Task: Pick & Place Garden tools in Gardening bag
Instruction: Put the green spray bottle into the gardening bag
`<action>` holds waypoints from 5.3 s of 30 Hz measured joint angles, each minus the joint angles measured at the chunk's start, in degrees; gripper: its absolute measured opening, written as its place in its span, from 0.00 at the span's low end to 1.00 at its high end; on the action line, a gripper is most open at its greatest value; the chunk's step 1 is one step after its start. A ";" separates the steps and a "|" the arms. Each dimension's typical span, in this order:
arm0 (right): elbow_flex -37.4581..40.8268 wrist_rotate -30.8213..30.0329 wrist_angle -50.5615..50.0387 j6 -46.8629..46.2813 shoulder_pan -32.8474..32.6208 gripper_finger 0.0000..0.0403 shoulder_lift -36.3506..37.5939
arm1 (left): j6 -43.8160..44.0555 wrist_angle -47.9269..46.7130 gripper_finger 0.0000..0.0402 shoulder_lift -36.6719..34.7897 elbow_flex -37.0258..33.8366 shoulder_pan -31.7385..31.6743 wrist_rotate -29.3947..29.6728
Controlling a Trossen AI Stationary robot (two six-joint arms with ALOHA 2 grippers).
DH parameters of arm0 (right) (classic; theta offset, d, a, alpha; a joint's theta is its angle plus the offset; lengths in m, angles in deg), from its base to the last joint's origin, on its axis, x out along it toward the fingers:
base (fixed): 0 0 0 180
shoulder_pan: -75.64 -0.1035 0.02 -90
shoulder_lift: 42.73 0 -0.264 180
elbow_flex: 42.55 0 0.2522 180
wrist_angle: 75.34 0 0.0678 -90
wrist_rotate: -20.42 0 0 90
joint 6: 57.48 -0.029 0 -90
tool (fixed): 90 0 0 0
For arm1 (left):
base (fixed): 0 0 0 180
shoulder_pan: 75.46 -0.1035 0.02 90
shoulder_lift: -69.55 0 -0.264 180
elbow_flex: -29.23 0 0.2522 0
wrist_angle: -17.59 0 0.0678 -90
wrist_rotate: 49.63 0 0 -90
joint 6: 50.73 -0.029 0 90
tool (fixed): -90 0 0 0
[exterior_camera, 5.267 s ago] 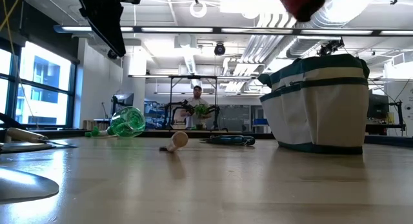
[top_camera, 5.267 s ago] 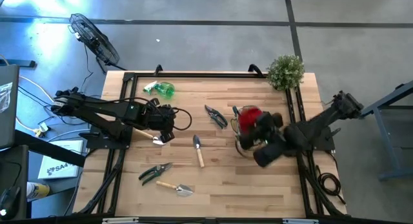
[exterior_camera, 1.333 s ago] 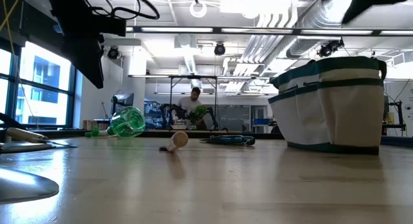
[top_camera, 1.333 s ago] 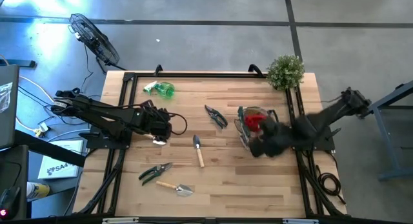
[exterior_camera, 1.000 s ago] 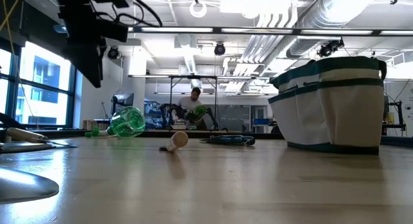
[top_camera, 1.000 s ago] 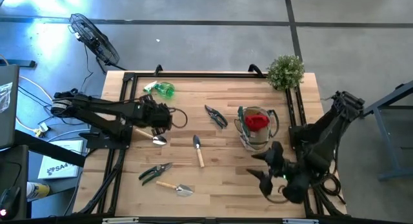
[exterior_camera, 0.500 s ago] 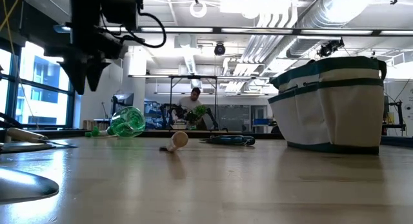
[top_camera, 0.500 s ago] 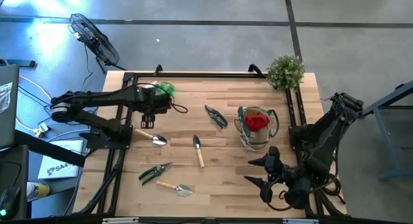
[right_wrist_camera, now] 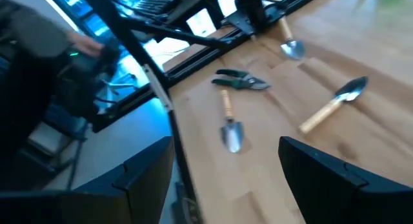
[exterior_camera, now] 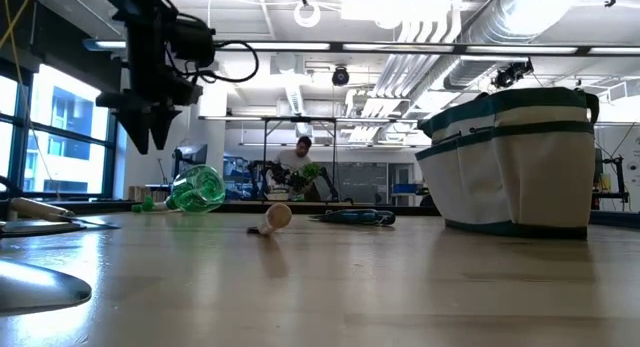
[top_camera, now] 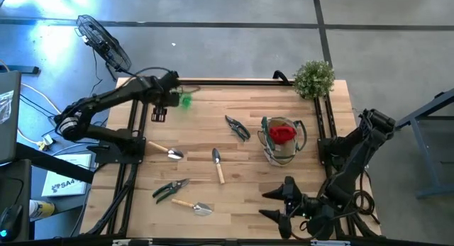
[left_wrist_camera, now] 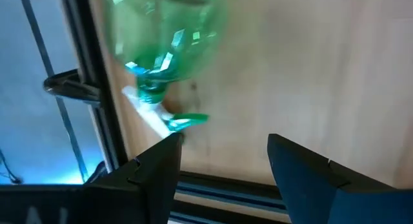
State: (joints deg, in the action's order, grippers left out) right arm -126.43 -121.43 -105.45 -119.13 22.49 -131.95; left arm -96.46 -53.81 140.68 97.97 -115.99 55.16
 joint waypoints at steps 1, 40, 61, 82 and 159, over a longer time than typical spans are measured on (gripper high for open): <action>0.00 0.25 1.06 0.02 0.00 0.67 -0.32 | -1.37 1.10 0.55 0.00 0.00 -1.66 -1.09; 0.00 0.83 8.93 -0.15 0.33 0.67 -1.08 | -0.33 20.14 0.55 17.62 0.52 -12.37 -5.67; 0.00 0.81 9.33 -1.27 0.46 0.67 -1.10 | 7.09 12.72 0.55 32.84 9.13 -15.02 -7.48; 0.00 1.55 9.28 0.41 0.76 0.67 -1.12 | 12.77 17.75 0.29 35.41 8.94 -13.98 -5.14; 0.02 9.27 39.74 74.94 15.80 0.67 -1.14 | 45.31 81.05 0.27 15.02 8.79 67.93 3.36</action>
State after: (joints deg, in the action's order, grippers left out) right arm -126.41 -112.17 -65.72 -44.19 38.30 -133.10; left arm -51.15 27.25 155.71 106.76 -48.06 58.52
